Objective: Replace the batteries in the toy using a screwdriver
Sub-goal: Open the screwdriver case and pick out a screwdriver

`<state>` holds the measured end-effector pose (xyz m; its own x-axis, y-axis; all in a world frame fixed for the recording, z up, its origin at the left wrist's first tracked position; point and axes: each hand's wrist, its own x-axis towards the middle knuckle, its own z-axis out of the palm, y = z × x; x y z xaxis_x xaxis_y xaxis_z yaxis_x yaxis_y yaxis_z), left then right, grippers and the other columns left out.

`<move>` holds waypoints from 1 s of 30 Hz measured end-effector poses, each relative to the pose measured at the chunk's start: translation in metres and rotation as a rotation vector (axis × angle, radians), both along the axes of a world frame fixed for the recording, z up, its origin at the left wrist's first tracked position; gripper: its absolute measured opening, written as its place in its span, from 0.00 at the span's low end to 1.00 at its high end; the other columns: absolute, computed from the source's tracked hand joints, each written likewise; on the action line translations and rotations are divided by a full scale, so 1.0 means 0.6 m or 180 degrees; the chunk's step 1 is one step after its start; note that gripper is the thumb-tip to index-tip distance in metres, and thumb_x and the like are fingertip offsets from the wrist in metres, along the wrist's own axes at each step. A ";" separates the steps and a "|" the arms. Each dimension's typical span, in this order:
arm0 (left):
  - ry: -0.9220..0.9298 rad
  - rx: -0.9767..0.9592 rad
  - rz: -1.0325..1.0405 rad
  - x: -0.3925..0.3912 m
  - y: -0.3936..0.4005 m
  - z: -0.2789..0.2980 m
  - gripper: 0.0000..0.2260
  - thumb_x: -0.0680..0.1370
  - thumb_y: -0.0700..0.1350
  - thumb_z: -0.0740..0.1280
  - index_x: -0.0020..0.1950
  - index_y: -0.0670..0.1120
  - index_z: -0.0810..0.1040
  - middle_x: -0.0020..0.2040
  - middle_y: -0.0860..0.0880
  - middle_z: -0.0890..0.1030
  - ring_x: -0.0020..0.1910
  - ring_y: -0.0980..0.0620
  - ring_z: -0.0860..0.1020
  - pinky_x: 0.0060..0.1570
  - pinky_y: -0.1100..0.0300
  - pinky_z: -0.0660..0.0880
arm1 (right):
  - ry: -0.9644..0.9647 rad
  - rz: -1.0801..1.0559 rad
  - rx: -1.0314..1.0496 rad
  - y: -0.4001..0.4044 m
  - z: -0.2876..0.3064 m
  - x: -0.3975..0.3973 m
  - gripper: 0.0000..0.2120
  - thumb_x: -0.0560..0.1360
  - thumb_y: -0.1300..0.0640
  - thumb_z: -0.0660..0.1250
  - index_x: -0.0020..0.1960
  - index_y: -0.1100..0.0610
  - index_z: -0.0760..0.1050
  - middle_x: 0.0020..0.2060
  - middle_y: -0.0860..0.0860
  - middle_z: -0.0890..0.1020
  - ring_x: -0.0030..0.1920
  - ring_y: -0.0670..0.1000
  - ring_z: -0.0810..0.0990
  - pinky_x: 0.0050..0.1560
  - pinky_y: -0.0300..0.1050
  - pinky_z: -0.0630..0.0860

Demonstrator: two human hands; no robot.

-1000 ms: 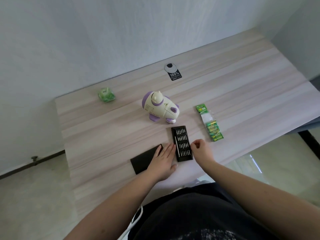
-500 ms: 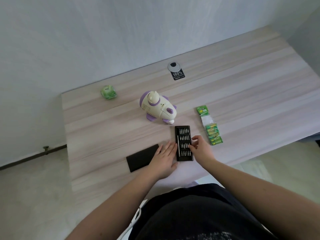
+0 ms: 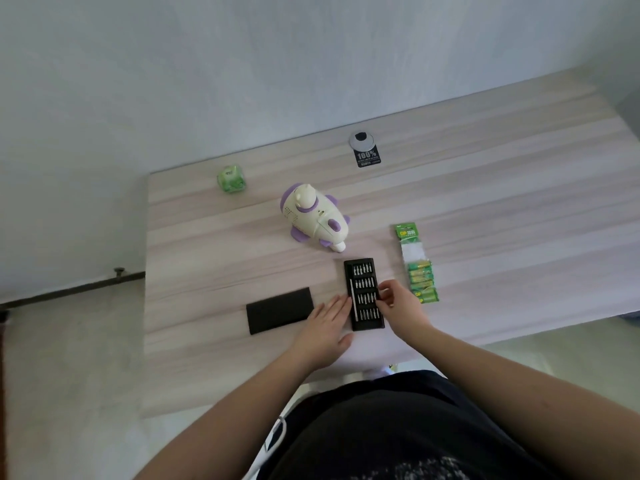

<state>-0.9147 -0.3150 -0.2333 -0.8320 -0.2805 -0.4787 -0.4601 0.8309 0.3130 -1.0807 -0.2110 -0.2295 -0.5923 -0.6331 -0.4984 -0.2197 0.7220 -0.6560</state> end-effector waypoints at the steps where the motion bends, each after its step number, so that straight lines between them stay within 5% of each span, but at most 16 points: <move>1: -0.0005 0.0005 0.0038 0.001 0.001 0.002 0.31 0.82 0.54 0.54 0.80 0.46 0.44 0.81 0.50 0.46 0.79 0.54 0.43 0.75 0.57 0.40 | -0.0002 0.0061 -0.0006 0.000 0.000 -0.001 0.11 0.76 0.60 0.67 0.59 0.56 0.73 0.45 0.50 0.80 0.45 0.50 0.78 0.45 0.40 0.71; 12: 0.0134 -0.0038 0.0536 0.017 0.006 0.008 0.30 0.82 0.53 0.55 0.80 0.46 0.49 0.80 0.50 0.52 0.79 0.53 0.48 0.75 0.57 0.45 | -0.0080 0.0940 0.0082 -0.016 0.003 -0.001 0.17 0.78 0.56 0.63 0.67 0.48 0.73 0.56 0.51 0.76 0.52 0.51 0.79 0.56 0.45 0.76; 18: 0.0510 -0.0196 0.0987 0.011 -0.010 0.014 0.18 0.80 0.50 0.60 0.70 0.49 0.69 0.65 0.51 0.72 0.66 0.51 0.69 0.64 0.56 0.67 | -0.0047 0.0771 -0.0010 -0.042 0.009 0.008 0.18 0.80 0.58 0.59 0.69 0.52 0.72 0.63 0.52 0.71 0.59 0.52 0.75 0.63 0.43 0.71; 30: 0.0422 0.0122 0.1791 -0.060 -0.023 0.002 0.33 0.74 0.52 0.71 0.75 0.45 0.62 0.65 0.46 0.71 0.65 0.46 0.70 0.62 0.54 0.70 | -0.0193 0.0431 0.0238 -0.077 0.000 0.032 0.19 0.81 0.58 0.57 0.71 0.51 0.70 0.64 0.53 0.66 0.60 0.53 0.72 0.64 0.46 0.71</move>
<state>-0.9510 -0.3289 -0.2322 -0.6134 -0.6816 -0.3989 -0.7826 0.4567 0.4231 -1.0613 -0.2570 -0.2296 -0.4714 -0.6650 -0.5793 -0.2801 0.7357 -0.6167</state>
